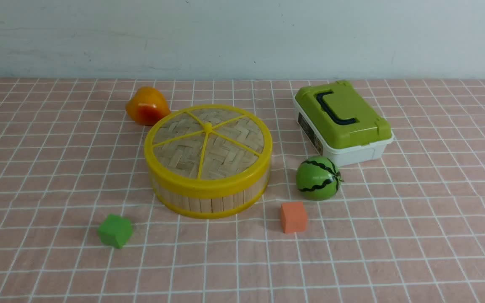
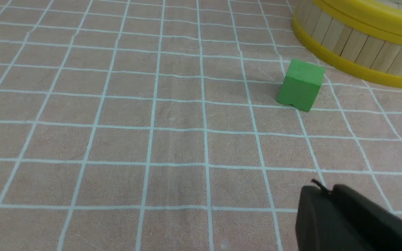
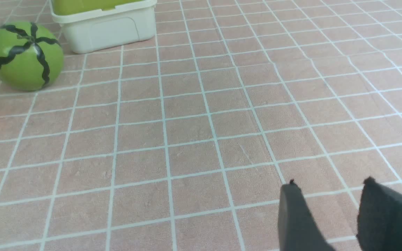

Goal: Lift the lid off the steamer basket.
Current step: Use the left arm to lift the lid of the steamer

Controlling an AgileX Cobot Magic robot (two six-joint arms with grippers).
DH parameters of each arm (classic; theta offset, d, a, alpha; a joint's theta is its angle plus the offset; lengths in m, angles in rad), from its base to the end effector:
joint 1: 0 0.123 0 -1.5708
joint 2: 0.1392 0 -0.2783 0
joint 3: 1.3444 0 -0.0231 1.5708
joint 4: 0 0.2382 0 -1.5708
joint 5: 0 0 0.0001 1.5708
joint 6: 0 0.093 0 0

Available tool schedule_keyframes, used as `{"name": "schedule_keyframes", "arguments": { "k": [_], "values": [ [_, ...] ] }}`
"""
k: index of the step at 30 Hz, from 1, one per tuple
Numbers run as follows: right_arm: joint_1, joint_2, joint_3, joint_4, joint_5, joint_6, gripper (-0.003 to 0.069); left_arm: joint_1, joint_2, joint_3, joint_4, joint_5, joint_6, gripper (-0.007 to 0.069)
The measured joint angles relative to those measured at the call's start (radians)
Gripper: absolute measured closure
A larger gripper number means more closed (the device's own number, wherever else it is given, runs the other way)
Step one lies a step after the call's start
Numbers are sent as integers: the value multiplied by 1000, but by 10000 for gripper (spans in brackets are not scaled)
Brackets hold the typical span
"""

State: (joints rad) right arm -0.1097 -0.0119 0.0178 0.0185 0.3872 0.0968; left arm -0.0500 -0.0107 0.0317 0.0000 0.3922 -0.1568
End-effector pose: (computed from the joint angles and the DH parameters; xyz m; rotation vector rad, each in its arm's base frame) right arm 0.0479 -0.0046 0.1726 0.2046 1.8655 0.0095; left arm 0.0482 -0.0024 0.1676 -0.1014 1.8965 -0.1407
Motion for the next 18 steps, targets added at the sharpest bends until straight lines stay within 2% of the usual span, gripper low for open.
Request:
{"name": "schedule_keyframes", "arguments": {
  "k": [18],
  "values": [
    [0, 0, 0, 0, 0, 0, 417, 0, 0, 0, 0, 0, 0, 566]
  ]
}}
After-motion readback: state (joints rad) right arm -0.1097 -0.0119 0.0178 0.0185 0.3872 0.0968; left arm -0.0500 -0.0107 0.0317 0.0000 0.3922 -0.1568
